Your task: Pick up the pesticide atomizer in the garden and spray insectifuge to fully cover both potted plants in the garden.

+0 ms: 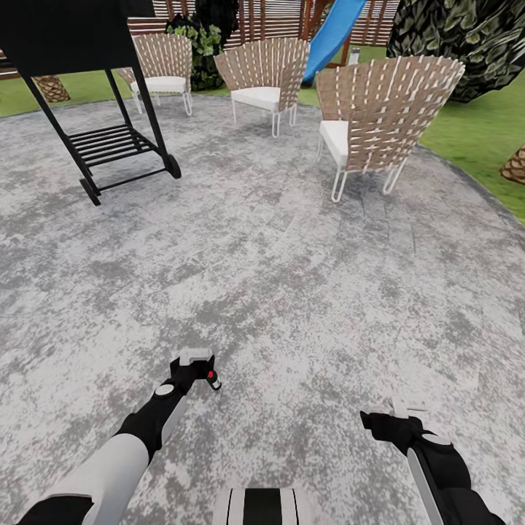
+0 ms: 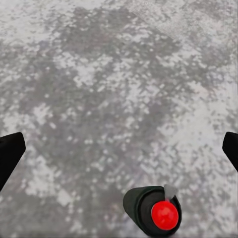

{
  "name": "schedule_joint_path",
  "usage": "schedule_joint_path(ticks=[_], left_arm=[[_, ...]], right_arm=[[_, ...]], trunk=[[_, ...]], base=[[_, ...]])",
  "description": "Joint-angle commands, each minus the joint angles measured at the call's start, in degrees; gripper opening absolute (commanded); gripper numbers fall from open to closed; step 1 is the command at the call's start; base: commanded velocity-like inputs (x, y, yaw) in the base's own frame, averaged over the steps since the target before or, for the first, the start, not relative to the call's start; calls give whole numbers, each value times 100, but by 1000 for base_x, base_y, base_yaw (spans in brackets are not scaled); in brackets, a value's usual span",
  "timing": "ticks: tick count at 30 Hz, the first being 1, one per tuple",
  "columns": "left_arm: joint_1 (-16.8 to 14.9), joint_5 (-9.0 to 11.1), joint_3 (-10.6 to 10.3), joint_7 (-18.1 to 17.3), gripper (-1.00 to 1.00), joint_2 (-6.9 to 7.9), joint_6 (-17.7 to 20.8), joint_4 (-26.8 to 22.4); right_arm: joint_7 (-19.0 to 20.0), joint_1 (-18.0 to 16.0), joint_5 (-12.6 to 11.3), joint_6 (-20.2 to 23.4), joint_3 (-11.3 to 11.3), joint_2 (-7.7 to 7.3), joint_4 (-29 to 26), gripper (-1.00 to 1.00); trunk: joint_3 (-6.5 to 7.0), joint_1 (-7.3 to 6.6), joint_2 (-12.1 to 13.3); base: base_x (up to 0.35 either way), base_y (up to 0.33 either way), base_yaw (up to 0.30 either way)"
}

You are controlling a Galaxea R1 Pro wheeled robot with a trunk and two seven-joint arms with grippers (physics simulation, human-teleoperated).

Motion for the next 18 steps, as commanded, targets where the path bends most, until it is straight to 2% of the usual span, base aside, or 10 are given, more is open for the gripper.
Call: schedule_joint_path(ticks=[1, 18], left_arm=[[-1, 2, 0, 3, 100, -1, -18, 4], [1, -25, -1, 3, 100, -10, -19, 2]], right_arm=[[3, -2, -9, 28, -2, -1, -5, 100], [3, -2, -9, 28, -2, 1, -6, 100]], trunk=[[-4, -1, -1], [-4, -1, -1]], base=[[0, 0, 0], [-38, 0, 0]])
